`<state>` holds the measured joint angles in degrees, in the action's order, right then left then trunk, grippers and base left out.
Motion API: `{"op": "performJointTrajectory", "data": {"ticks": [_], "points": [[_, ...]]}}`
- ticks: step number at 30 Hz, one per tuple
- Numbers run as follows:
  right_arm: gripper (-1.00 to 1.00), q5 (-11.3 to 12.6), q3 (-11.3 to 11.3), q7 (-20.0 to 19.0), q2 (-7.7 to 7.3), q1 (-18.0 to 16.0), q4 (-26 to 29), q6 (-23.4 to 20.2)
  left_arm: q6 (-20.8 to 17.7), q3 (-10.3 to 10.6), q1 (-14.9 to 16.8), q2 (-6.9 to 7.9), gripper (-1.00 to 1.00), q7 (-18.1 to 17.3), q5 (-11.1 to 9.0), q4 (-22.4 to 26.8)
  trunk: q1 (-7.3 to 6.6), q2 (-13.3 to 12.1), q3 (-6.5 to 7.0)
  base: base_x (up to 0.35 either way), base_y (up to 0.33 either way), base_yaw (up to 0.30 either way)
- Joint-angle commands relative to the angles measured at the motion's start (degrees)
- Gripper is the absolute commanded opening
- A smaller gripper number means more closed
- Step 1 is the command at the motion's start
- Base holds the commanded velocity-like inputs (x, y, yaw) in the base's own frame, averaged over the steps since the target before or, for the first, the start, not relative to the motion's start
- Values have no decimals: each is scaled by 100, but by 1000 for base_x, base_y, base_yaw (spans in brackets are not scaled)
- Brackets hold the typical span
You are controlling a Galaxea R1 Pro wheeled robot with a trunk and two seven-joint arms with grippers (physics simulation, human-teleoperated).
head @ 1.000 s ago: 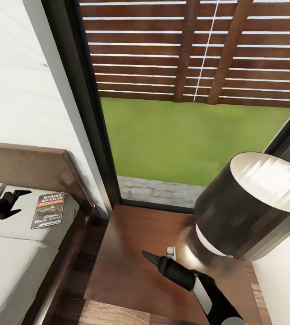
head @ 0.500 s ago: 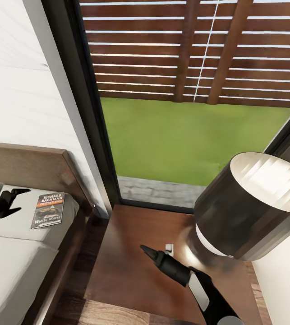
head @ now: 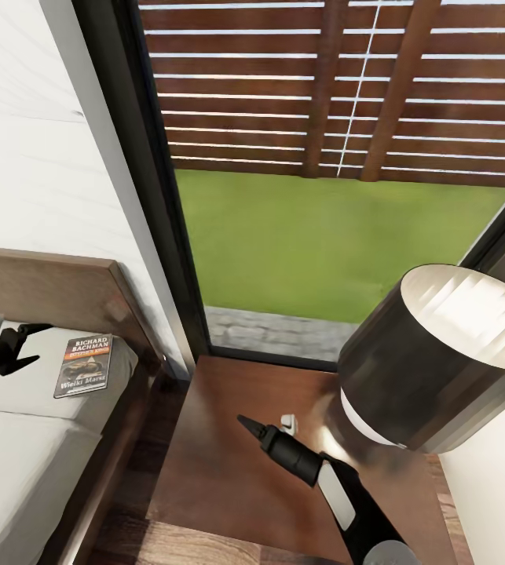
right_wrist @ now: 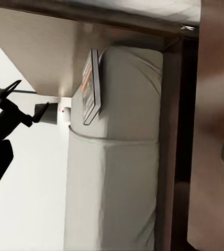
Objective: In the bedroom, move the book from the bed onto either nightstand, and place the two sandals side by side next to the bed.
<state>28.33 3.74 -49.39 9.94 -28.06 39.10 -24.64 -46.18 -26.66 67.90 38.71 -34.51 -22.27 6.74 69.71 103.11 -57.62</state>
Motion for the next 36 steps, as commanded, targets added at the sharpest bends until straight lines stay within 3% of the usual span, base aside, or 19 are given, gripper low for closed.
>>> {"op": "performJointTrajectory", "data": {"ticks": [1,9,20,26,36], "points": [[100,37,22,-4,5,-16,1,-48,-48,-6,4,3,100,-19,-6,-3,-1,2,-4,0,0,0],[100,133,22,99,5,-57,6,-45,-182,-6,4,22,100,-55,-5,-10,-1,2,-4,0,0,0],[100,350,8,644,5,-91,9,-38,-259,14,4,55,100,-61,112,-130,-1,2,-4,0,0,0],[100,496,7,782,5,-210,10,-34,-239,26,2,57,100,-145,475,-364,-1,2,-4,0,0,0],[100,562,-87,1039,5,-338,-11,-2,-195,34,-3,23,100,-666,905,-435,-1,2,-4,0,0,0]]}}
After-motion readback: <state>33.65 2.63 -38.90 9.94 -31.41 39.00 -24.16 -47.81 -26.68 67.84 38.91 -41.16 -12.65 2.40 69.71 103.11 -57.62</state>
